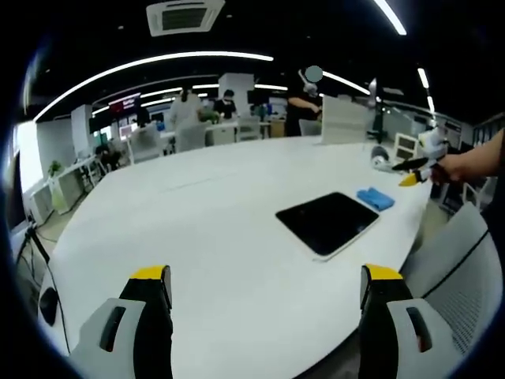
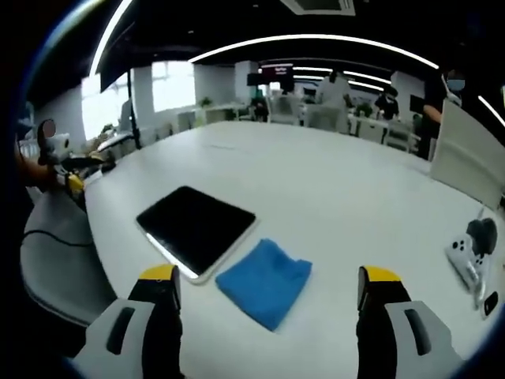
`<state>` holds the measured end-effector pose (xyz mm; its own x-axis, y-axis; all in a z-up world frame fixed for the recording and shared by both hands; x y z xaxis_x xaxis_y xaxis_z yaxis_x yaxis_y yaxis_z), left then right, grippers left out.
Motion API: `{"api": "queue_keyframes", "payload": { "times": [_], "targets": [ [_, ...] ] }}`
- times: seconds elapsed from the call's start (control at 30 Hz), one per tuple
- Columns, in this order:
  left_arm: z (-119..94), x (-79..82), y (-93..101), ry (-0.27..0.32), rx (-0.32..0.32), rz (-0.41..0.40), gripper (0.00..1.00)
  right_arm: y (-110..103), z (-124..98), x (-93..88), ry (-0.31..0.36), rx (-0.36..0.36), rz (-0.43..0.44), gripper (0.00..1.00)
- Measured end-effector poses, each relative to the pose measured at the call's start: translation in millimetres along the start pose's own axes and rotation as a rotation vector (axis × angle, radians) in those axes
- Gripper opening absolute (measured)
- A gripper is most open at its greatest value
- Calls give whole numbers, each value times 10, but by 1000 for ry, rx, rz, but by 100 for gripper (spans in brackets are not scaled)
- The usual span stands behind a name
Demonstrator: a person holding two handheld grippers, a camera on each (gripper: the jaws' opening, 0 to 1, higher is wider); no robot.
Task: Wipe the mirror surface with the cleaning cloth until all visible marks leave the cleaned area.
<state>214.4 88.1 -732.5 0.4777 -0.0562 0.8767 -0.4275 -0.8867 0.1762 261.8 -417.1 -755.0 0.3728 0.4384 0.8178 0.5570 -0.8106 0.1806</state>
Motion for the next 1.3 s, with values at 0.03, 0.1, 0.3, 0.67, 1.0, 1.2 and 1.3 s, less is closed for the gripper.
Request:
{"api": "queue_keyframes", "payload": {
  "times": [0.03, 0.1, 0.3, 0.67, 1.0, 1.2, 1.3],
  "targets": [
    [1, -1, -1, -1, 0, 1, 100, 8, 4, 4, 1, 0, 6, 92],
    [2, -9, 4, -10, -4, -1, 100, 13, 9, 25, 9, 2, 12, 91],
    [17, -14, 15, -10, -1, -1, 100, 25, 56, 44, 16, 4, 10, 89],
    [31, -28, 56, -25, 3, 30, 100, 47, 134, 53, 18, 2, 22, 83],
    [33, -26, 41, -25, 16, 25, 99, 42, 198, 61, 12, 4, 23, 81],
    [31, -22, 42, -23, 19, 23, 99, 14, 236, 66, 17, 17, 21, 76],
    [28, -17, 42, -19, 20, 22, 99, 2, 243, 55, 12, 23, 15, 75]
  ]
}}
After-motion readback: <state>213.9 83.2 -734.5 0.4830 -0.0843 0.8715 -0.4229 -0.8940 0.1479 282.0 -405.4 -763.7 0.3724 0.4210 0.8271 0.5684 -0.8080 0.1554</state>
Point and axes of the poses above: the point that each gripper's makers call its tool centre point, and the gripper's own axes: z roughly forward along the fingers, y roughly to its right, x roughly out of its top, the point moved 7 cm from there along -z, roughly backward along the fingers, and after that the axes turned 11 degrees about -z, right-handed, at the moved point
